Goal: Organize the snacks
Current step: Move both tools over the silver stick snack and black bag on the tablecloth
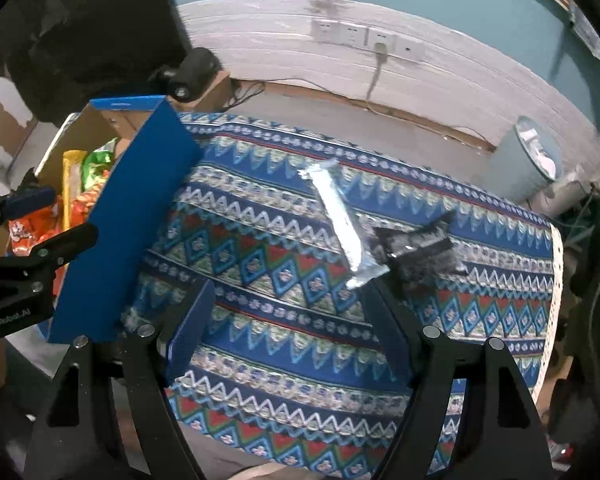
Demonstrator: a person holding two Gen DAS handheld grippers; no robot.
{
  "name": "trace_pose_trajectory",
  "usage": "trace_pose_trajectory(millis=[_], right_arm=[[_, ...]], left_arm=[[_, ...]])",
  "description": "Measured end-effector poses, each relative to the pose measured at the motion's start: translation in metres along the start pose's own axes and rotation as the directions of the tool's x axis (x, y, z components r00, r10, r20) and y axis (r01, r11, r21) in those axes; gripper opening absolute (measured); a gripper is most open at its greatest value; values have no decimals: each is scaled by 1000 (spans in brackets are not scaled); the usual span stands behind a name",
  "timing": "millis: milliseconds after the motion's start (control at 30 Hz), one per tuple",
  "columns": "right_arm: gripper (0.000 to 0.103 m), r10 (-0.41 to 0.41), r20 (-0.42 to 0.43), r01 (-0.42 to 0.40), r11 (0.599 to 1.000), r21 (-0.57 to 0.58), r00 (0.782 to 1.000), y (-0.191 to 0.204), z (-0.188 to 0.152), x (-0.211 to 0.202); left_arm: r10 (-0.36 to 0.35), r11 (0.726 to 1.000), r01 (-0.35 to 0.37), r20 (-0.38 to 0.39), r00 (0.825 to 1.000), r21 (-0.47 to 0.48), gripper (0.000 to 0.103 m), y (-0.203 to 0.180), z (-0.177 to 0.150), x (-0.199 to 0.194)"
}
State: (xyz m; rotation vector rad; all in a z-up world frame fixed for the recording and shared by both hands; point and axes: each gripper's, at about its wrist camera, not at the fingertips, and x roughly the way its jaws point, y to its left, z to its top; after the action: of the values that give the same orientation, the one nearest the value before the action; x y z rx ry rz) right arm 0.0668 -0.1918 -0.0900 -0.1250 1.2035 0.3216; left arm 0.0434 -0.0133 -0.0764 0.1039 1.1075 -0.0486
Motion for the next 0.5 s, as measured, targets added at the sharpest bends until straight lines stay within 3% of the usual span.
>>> trace_pose_trajectory(millis=[500], right_arm=[[77, -83, -72, 93, 984, 149, 994, -76, -18, 26]], left_arm=[[-36, 998, 41, -95, 995, 53, 77, -58, 10, 48]])
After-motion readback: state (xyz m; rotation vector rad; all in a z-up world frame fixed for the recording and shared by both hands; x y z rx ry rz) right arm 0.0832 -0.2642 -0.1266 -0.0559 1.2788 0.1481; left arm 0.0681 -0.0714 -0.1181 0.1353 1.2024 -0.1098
